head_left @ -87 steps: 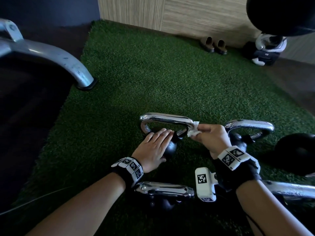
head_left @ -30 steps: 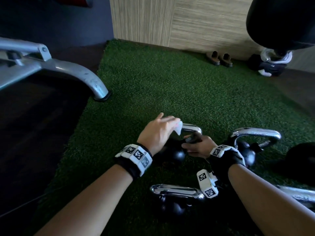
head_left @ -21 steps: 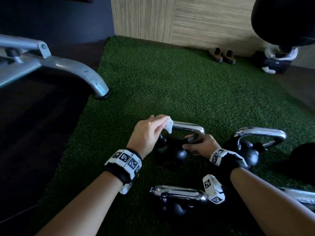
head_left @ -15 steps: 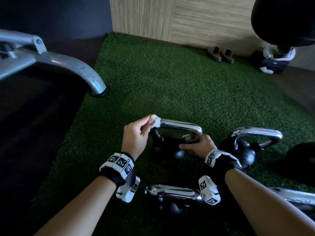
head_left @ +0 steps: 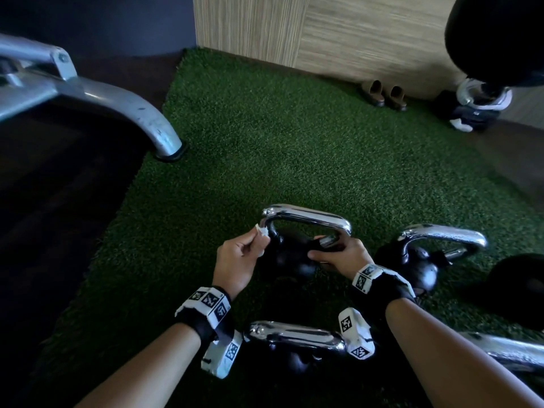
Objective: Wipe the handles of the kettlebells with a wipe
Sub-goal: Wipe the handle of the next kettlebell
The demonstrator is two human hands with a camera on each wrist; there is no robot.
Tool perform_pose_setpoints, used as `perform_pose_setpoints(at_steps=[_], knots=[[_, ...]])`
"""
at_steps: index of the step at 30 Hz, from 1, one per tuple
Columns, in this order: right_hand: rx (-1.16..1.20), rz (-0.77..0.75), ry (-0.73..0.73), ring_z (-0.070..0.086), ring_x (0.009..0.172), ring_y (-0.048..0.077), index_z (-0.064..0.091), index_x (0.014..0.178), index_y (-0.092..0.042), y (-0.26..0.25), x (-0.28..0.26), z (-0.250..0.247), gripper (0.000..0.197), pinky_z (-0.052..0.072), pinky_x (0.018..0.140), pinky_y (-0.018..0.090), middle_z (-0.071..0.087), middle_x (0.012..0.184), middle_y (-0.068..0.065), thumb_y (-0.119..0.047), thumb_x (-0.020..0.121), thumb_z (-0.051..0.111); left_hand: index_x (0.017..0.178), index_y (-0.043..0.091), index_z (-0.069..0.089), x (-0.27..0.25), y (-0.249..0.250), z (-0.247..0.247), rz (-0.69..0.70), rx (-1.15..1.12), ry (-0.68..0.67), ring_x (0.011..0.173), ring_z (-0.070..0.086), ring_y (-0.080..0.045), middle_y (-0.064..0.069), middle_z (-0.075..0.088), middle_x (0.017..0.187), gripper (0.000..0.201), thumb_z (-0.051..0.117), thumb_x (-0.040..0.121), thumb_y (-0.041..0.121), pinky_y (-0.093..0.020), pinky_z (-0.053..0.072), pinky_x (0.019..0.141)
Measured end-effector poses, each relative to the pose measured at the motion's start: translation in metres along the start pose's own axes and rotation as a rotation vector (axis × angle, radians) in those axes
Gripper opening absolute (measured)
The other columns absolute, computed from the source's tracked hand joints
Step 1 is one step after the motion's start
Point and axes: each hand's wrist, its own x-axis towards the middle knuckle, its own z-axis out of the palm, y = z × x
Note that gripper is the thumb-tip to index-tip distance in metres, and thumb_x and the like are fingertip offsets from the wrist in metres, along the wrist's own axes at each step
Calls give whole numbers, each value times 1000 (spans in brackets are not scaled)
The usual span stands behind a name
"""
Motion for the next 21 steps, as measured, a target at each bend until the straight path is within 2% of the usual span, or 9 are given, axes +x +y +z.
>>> perform_pose_setpoints(at_steps=[2,5,8,12,14,16,18,20,21], knots=[[-19,-22,-1,78,86,21,78,91,-40,8,6,0,78,63,85,52,80,86,0,-70,21,95,83,25,74,-2,5,1,50,100,22,58,52,8,16,64,59,18,71,96,37,-12,41,62],[-71,-48,11,78,85,18,77,92,-42,11,9,0,78,63,85,50,80,85,-3,-74,23,93,86,26,78,0,8,4,38,144,126,59,59,4,7,67,61,22,69,96,44,-17,48,67],[-153,-72,15,77,83,13,78,83,-39,4,2,-2,56,62,86,41,80,81,-6,-60,34,97,87,27,77,4,11,8,57,197,142,66,68,-2,9,70,64,20,69,96,43,-15,49,70],[-318,-75,-34,75,79,9,82,81,-20,-2,-4,-11,49,60,81,31,79,76,-5,-46,43,100,74,13,71,23,13,9,68,245,133,59,61,-8,-1,63,59,28,76,93,33,-18,47,65],[-465,-97,-108,73,73,8,80,79,-17,-5,-2,-16,45,57,73,28,77,72,-5,-42,47,100,68,6,63,37,15,9,54,281,106,53,51,-2,-1,57,54,37,77,92,31,-22,44,58],[-583,-116,-188,65,63,-2,76,68,-23,-14,-4,-20,28,49,60,18,71,62,-12,-33,55,99,64,9,61,52,20,13,49,350,60,48,47,5,9,51,49,38,77,92,29,-11,35,52],[-657,-149,-291,61,59,-10,72,63,-31,-24,-7,-17,25,44,56,10,67,59,-17,-27,62,97,81,11,78,64,26,19,27,385,-1,59,56,8,10,66,61,21,77,92,29,-3,38,56],[-698,-191,-375,68,75,0,76,72,-29,-30,-10,-11,19,53,69,19,72,75,-12,-26,67,94,104,12,82,73,32,24,28,413,-50,82,72,-7,-2,80,87,22,77,92,30,-4,46,69],[-690,-206,-407,70,81,6,77,73,-31,-32,-10,-9,17,55,76,24,73,82,-9,-26,69,93,107,13,81,76,35,26,38,429,-71,91,75,-12,-6,81,95,24,77,92,30,-12,52,78]])
